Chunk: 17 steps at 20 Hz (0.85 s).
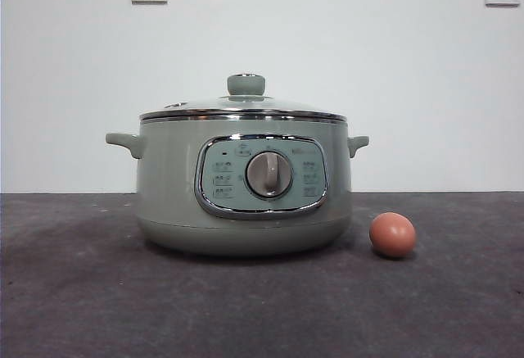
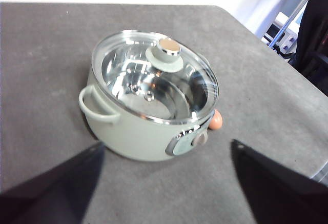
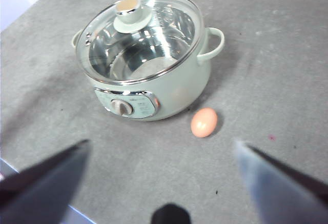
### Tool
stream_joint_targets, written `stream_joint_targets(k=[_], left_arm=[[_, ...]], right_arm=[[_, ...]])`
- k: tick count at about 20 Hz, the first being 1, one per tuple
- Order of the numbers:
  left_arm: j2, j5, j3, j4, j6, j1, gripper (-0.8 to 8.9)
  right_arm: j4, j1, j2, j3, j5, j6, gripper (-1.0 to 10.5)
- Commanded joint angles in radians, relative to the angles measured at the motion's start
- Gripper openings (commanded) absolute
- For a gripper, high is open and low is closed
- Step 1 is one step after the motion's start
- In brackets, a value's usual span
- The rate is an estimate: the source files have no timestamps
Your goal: Pick up the egg,open the lid,put the egg in the pot,close the lid
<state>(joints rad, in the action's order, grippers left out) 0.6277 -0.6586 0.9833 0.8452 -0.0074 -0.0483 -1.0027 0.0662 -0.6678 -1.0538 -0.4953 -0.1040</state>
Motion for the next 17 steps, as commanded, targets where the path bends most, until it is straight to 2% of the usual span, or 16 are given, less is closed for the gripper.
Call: stream_joint_targets(k=[1, 8, 17], left_arm=[[0.023, -0.004, 0.005, -0.042, 0.011, 0.022, 6.25], [0.270, 0.008, 0.166, -0.091, 0.036, 0.158, 6.25], [0.789, 0.243, 0.545, -0.131, 0.151, 0.415, 6.25]], right_arm=[[0.005, 0.000, -0.013, -0.003, -0.004, 0.004, 5.8], [0.008, 0.000, -0.090, -0.003, -0.004, 0.023, 5.7], [0.008, 0.000, -0.173, -0.003, -0.011, 0.026, 5.7]])
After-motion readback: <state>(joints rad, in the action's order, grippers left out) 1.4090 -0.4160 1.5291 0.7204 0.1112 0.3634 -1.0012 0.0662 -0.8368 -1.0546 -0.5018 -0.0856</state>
